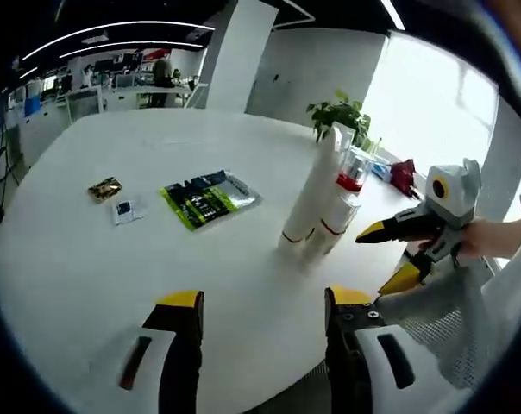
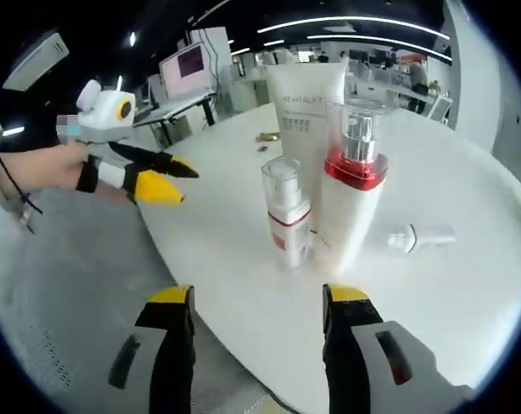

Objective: Arrange the skincare products in the storage area until every visible bottle or jar stands upright without overlapping.

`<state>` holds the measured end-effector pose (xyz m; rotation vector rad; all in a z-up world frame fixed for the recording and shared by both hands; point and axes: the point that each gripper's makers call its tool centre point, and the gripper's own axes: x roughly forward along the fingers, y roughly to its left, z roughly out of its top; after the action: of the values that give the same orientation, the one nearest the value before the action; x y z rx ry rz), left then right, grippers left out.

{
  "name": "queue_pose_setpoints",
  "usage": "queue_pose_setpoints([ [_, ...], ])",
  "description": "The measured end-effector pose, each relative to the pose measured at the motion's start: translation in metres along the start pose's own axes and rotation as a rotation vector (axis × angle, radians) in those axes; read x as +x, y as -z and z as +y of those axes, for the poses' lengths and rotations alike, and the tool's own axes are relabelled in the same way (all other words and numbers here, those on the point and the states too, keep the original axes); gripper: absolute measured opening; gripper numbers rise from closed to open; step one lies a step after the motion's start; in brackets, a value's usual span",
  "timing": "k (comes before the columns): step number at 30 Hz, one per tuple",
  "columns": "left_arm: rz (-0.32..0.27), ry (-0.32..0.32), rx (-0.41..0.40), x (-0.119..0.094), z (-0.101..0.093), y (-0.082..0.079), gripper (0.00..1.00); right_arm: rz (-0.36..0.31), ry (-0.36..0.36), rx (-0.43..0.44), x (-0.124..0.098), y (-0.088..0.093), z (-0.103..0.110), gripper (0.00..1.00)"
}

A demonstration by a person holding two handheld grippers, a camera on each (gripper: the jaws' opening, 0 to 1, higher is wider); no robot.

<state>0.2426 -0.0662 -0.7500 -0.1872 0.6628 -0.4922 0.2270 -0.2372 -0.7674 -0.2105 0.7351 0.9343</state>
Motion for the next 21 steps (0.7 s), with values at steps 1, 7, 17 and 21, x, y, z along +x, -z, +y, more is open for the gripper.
queue_pose_setpoints([
  [1, -0.006, -0.005, -0.011, -0.003, 0.001, 0.000, 0.52, -0.001, 0.002, 0.005, -0.003, 0.001, 0.000, 0.61],
  [7, -0.040, -0.010, -0.049, -0.026, 0.001, -0.002, 0.62, -0.005, 0.011, 0.028, -0.021, 0.005, 0.005, 0.64],
  [17, -0.025, 0.036, -0.081, -0.060, 0.015, 0.009, 0.80, -0.072, 0.079, 0.130, -0.046, 0.002, 0.004, 0.74],
  [21, -0.077, 0.072, -0.113, -0.073, 0.013, -0.005, 0.86, -0.087, 0.116, 0.172, -0.062, 0.003, 0.011, 0.76],
])
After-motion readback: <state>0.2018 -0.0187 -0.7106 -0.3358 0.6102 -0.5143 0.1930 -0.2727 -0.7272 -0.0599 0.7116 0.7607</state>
